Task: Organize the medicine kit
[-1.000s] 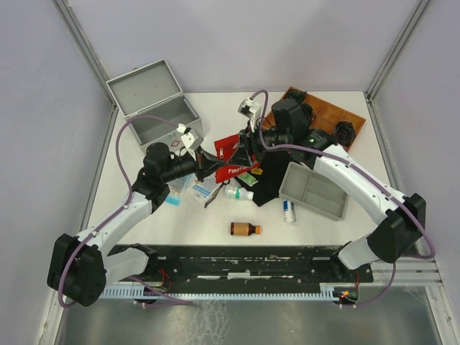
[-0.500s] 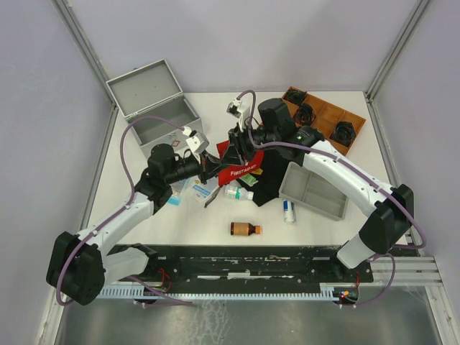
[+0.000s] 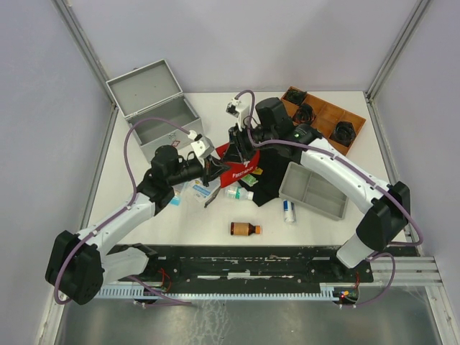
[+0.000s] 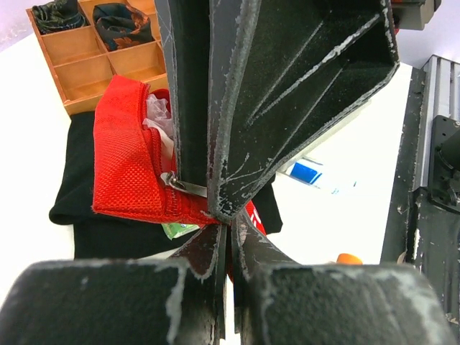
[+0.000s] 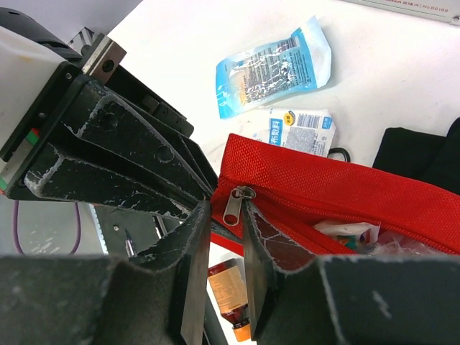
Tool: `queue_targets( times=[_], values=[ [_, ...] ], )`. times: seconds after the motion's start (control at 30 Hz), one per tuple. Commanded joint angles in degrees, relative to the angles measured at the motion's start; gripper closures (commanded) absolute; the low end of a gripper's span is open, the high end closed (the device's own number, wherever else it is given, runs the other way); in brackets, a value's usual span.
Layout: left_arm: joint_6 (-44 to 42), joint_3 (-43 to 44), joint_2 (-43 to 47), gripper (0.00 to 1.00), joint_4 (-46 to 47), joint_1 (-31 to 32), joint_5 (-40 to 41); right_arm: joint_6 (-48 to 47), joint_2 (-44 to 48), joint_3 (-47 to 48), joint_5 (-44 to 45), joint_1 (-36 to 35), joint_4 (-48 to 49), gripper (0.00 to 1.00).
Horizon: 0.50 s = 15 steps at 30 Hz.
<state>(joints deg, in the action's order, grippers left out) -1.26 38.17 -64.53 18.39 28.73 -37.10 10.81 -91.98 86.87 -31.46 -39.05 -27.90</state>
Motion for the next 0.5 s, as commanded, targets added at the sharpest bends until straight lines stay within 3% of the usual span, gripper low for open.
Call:
queue_targets(
  times=[0.0,0.47],
  values=[
    [-3.29,0.94,1.41,0.97,3.58,1.24,-1.57,-1.51,-0.49,2.42,3.92,-0.79,1.34,0.69],
    [-4.32,0.41,2.12,0.97,3.58,1.37,0.03,-6.1,0.73,1.54,13.97,-1.92,-0.82,0.85]
  ],
)
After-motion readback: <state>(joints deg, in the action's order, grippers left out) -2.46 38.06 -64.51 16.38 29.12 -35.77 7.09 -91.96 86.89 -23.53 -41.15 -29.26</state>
